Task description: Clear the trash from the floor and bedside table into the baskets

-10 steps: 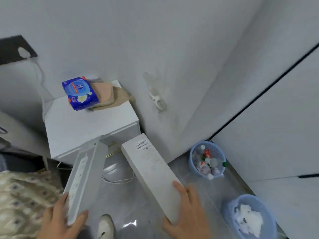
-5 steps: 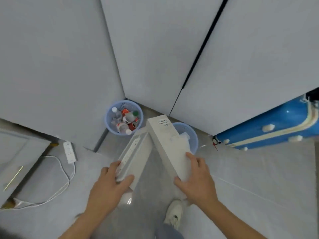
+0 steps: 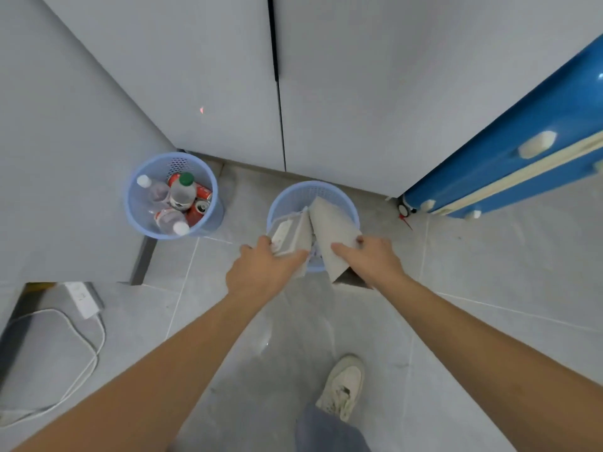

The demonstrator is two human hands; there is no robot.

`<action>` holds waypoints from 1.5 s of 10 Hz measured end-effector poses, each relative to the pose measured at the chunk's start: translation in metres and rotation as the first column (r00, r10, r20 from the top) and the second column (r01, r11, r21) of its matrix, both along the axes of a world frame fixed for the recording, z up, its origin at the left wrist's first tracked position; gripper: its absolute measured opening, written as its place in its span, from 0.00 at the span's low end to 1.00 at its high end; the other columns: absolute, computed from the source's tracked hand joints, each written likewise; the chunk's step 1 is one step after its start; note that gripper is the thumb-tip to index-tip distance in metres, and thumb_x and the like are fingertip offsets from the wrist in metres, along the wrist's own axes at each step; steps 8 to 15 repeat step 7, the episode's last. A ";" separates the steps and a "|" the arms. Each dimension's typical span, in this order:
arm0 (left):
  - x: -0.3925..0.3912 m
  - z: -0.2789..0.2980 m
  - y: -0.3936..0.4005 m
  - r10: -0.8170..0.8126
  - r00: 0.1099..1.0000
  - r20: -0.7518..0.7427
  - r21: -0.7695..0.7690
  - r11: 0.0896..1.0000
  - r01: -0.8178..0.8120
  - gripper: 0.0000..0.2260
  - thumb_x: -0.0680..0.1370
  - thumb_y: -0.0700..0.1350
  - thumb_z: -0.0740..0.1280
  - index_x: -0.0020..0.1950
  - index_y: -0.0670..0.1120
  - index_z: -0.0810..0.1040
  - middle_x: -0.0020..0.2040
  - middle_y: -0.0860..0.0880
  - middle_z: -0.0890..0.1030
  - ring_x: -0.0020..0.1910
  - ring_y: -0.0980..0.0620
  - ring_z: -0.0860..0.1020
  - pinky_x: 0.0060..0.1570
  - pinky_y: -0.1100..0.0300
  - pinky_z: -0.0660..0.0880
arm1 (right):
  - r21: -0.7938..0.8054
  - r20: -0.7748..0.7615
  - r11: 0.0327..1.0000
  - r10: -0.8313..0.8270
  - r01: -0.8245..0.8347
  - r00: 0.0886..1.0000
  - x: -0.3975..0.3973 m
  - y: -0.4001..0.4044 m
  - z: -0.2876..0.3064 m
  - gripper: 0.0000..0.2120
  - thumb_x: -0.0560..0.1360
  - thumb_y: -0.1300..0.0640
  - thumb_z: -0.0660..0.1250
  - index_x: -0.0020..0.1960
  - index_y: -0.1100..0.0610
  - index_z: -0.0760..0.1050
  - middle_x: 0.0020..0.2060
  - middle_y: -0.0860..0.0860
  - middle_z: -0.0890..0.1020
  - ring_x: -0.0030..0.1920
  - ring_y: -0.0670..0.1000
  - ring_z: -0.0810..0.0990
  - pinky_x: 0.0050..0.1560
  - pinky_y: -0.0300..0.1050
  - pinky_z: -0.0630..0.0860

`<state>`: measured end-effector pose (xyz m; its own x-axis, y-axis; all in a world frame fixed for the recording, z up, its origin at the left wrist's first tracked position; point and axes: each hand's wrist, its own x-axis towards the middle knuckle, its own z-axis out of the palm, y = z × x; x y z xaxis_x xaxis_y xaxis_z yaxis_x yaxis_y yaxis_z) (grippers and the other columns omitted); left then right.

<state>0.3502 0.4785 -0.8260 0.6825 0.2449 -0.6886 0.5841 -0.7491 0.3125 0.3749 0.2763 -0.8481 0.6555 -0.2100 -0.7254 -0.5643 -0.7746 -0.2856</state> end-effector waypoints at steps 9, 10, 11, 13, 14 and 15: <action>-0.023 -0.061 0.003 -0.095 0.958 0.271 -0.192 0.970 0.151 0.28 0.78 0.53 0.69 0.77 0.52 0.66 0.70 0.49 0.67 0.68 0.49 0.71 0.59 0.56 0.74 | 0.347 0.210 0.893 -0.371 0.286 0.905 -0.031 -0.008 -0.040 0.24 0.77 0.46 0.63 0.71 0.50 0.72 0.65 0.52 0.74 0.64 0.53 0.74 0.67 0.57 0.73; -0.023 -0.061 0.003 -0.095 0.958 0.271 -0.192 0.970 0.151 0.28 0.78 0.53 0.69 0.77 0.52 0.66 0.70 0.49 0.67 0.68 0.49 0.71 0.59 0.56 0.74 | 0.347 0.210 0.893 -0.371 0.286 0.905 -0.031 -0.008 -0.040 0.24 0.77 0.46 0.63 0.71 0.50 0.72 0.65 0.52 0.74 0.64 0.53 0.74 0.67 0.57 0.73; -0.023 -0.061 0.003 -0.095 0.958 0.271 -0.192 0.970 0.151 0.28 0.78 0.53 0.69 0.77 0.52 0.66 0.70 0.49 0.67 0.68 0.49 0.71 0.59 0.56 0.74 | 0.347 0.210 0.893 -0.371 0.286 0.905 -0.031 -0.008 -0.040 0.24 0.77 0.46 0.63 0.71 0.50 0.72 0.65 0.52 0.74 0.64 0.53 0.74 0.67 0.57 0.73; -0.023 -0.061 0.003 -0.095 0.958 0.271 -0.192 0.970 0.151 0.28 0.78 0.53 0.69 0.77 0.52 0.66 0.70 0.49 0.67 0.68 0.49 0.71 0.59 0.56 0.74 | 0.347 0.210 0.893 -0.371 0.286 0.905 -0.031 -0.008 -0.040 0.24 0.77 0.46 0.63 0.71 0.50 0.72 0.65 0.52 0.74 0.64 0.53 0.74 0.67 0.57 0.73; -0.023 -0.061 0.003 -0.095 0.958 0.271 -0.192 0.970 0.151 0.28 0.78 0.53 0.69 0.77 0.52 0.66 0.70 0.49 0.67 0.68 0.49 0.71 0.59 0.56 0.74 | 0.347 0.210 0.893 -0.371 0.286 0.905 -0.031 -0.008 -0.040 0.24 0.77 0.46 0.63 0.71 0.50 0.72 0.65 0.52 0.74 0.64 0.53 0.74 0.67 0.57 0.73; -0.023 -0.061 0.003 -0.095 0.958 0.271 -0.192 0.970 0.151 0.28 0.78 0.53 0.69 0.77 0.52 0.66 0.70 0.49 0.67 0.68 0.49 0.71 0.59 0.56 0.74 | 0.347 0.210 0.893 -0.371 0.286 0.905 -0.031 -0.008 -0.040 0.24 0.77 0.46 0.63 0.71 0.50 0.72 0.65 0.52 0.74 0.64 0.53 0.74 0.67 0.57 0.73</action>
